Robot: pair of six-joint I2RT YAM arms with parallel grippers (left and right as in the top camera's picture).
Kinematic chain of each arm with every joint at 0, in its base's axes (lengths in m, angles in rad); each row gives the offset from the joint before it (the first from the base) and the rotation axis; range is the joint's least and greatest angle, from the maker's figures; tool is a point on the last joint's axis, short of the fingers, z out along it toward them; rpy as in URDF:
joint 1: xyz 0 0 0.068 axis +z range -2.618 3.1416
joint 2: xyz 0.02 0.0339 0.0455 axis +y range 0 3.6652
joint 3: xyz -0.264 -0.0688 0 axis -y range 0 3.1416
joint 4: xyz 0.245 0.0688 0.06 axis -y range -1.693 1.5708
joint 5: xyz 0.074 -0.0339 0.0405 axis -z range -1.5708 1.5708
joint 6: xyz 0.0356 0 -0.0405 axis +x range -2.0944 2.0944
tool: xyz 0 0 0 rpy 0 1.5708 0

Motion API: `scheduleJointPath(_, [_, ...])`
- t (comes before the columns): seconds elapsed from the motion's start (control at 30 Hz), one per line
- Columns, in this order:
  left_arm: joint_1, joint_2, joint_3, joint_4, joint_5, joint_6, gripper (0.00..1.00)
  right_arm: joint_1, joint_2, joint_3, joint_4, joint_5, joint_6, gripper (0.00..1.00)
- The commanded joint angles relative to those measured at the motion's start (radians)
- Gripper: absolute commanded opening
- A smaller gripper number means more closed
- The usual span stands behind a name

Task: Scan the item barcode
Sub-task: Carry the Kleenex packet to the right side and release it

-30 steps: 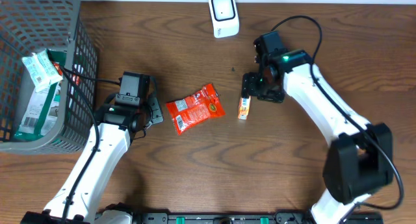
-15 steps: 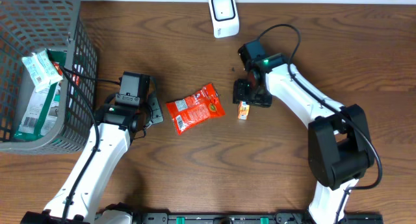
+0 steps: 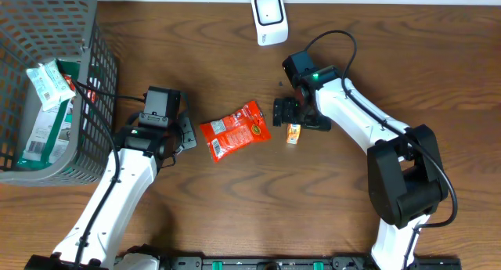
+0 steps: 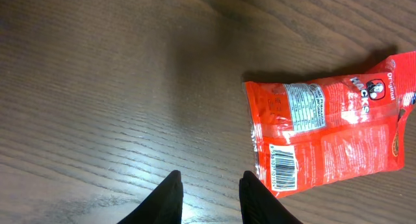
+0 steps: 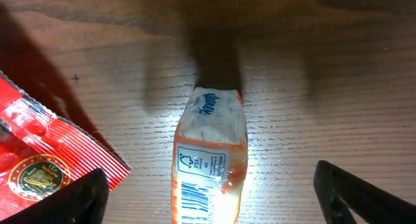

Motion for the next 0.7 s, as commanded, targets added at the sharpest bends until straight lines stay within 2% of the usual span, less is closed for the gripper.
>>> scheduleJointPath(0.0, [0.003, 0.011, -0.014, 0.000, -0.013, 0.014, 0.31, 0.013, 0.007, 0.011, -0.013, 0.013, 0.005, 0.76])
scheduleJointPath(0.07, [0.003, 0.011, -0.014, 0.000, -0.012, 0.014, 0.31, 0.018, 0.007, 0.011, -0.017, 0.013, 0.005, 0.67])
scheduleJointPath(0.17, [0.003, 0.011, -0.014, -0.002, -0.012, 0.014, 0.32, 0.026, 0.007, 0.011, -0.023, 0.028, 0.004, 0.62])
scheduleJointPath(0.2, [0.003, 0.011, -0.014, -0.003, -0.012, 0.014, 0.32, 0.031, 0.007, 0.011, -0.026, 0.049, 0.005, 0.54])
scheduleJointPath(0.27, [0.003, 0.011, -0.014, -0.003, -0.012, 0.014, 0.32, 0.033, 0.007, 0.011, -0.025, 0.055, 0.005, 0.47])
scheduleJointPath(0.5, [0.003, 0.011, -0.014, -0.003, -0.012, 0.014, 0.36, 0.042, 0.008, 0.008, -0.025, 0.072, 0.005, 0.36])
scheduleJointPath(0.57, [0.003, 0.011, -0.014, -0.003, -0.012, 0.014, 0.37, 0.044, 0.008, 0.007, -0.027, 0.093, 0.005, 0.25])
scheduleJointPath(0.67, [0.003, 0.011, -0.014, -0.003, -0.013, 0.014, 0.36, 0.044, 0.008, 0.007, -0.029, 0.104, 0.005, 0.23])
